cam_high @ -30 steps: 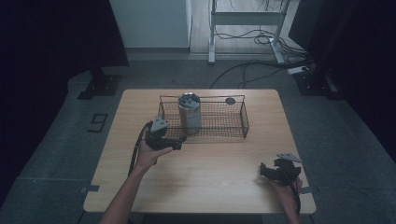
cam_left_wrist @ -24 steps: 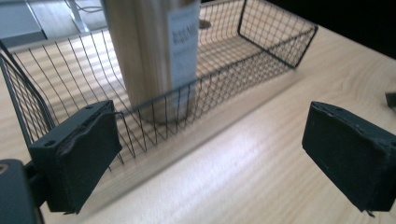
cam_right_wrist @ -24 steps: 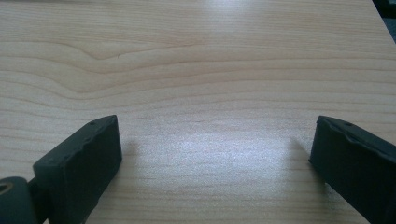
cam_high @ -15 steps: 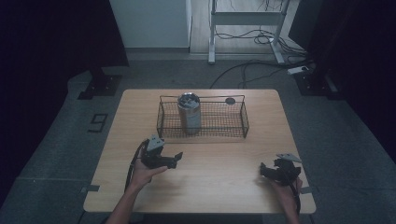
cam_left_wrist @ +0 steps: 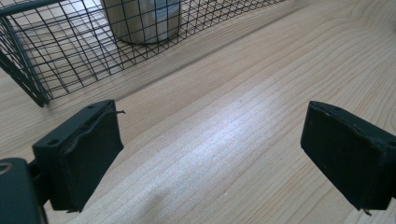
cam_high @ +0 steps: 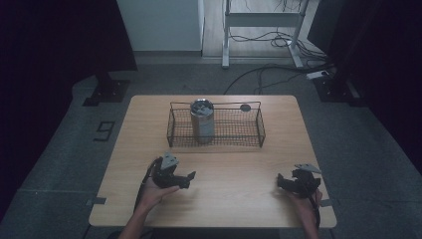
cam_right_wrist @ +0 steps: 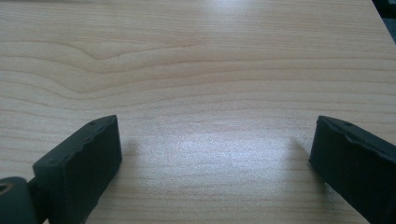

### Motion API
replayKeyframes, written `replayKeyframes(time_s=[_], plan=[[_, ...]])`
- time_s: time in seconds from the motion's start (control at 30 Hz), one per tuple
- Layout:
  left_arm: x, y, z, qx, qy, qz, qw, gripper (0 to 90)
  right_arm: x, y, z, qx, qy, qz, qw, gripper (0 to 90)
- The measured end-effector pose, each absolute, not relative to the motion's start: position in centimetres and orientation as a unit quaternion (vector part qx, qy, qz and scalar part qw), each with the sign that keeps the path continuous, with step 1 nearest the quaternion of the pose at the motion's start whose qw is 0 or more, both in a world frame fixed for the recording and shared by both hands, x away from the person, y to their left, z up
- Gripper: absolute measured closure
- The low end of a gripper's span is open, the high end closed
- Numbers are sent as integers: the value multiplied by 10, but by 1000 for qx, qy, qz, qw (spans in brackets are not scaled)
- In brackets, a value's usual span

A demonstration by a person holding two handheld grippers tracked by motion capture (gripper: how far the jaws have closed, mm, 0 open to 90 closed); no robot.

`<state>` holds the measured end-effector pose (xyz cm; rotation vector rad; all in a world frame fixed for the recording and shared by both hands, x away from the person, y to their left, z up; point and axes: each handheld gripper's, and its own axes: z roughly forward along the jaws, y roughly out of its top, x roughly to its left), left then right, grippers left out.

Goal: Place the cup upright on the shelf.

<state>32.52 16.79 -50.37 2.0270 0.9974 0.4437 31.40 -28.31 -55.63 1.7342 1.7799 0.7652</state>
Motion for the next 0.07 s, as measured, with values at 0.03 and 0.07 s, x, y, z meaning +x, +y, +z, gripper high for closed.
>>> replayKeyframes(time_s=[0.03,0.07], plan=[[325,168,-503,803,396,176,409,64,314,-283,-556,643,660,284,267,19],[325,168,-503,803,396,176,410,64,314,-283,-556,643,660,284,267,19]])
